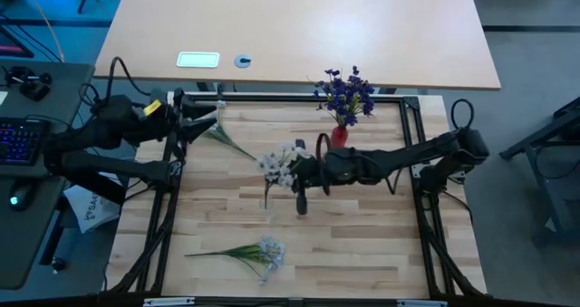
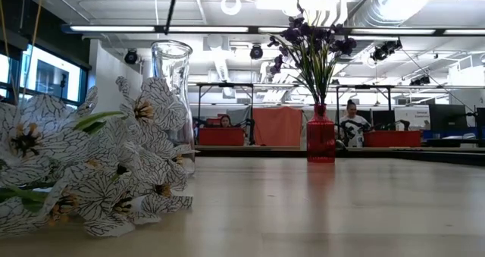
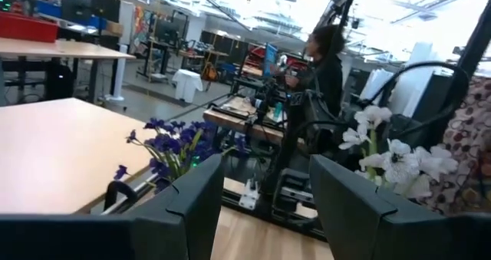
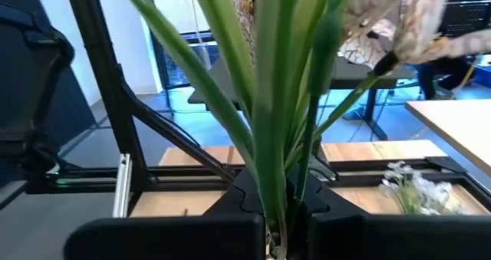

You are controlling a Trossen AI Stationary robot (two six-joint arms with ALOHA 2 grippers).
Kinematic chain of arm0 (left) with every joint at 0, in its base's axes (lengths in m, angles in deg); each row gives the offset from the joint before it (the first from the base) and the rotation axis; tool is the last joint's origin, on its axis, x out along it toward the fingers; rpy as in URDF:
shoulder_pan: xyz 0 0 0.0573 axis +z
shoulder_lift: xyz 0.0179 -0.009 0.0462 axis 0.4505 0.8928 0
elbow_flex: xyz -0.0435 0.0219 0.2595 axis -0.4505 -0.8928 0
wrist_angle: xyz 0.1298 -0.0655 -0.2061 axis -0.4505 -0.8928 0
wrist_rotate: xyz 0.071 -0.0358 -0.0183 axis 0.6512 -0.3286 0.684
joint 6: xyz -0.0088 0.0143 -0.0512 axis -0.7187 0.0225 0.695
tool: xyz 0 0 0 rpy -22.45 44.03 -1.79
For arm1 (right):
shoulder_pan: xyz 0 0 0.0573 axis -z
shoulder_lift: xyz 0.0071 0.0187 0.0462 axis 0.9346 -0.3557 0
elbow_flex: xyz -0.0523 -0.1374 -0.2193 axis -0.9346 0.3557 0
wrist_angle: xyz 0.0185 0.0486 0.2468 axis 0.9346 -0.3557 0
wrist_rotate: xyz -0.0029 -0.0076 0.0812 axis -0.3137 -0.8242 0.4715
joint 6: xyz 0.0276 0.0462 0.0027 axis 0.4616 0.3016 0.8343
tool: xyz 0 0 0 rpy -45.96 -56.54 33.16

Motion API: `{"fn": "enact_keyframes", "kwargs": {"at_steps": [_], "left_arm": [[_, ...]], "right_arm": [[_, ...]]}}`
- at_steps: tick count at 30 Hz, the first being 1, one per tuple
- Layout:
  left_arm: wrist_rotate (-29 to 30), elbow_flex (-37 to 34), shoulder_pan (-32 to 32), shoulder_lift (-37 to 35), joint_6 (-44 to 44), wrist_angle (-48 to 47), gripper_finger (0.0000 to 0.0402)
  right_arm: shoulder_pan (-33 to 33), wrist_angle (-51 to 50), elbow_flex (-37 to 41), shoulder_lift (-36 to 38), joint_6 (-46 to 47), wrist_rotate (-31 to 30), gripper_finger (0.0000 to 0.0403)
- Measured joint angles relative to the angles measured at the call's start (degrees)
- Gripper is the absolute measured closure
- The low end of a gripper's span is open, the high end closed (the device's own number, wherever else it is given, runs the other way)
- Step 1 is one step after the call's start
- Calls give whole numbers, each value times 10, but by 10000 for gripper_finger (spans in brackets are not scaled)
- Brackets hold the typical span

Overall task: Sort flowers into vase by color
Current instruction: Put the middle right white flowers into the transparent vase, then put the bottom white flowers into the transparent vase

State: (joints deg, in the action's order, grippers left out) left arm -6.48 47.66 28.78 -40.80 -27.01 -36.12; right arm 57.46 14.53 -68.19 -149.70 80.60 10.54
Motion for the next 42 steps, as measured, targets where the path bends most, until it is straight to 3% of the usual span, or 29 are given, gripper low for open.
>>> {"fn": "enact_keyframes", "kwargs": {"at_steps": [14, 18, 22, 27, 31, 36, 42], "left_arm": [[0, 0, -14, -19, -14, -59, 221], [14, 0, -14, -20, -31, -60, 221], [20, 0, -14, -22, -32, -59, 221], [39, 0, -14, -23, -50, -74, 221], [59, 0, -14, -23, -51, -108, 221], [61, 0, -14, -22, -24, -157, 221], [59, -8, -14, -23, 10, -239, 221]], "right_arm": [[9, -71, -7, -3, 42, 0, 384], [12, -75, -7, -3, 75, 0, 333], [12, -94, -7, -2, 110, -5, 248], [12, -130, -7, 22, 87, -3, 141], [12, -171, -7, 55, 81, -2, 79], [12, -256, -7, 110, 76, -3, 37], [12, -319, -7, 174, 96, -28, 29]]}}
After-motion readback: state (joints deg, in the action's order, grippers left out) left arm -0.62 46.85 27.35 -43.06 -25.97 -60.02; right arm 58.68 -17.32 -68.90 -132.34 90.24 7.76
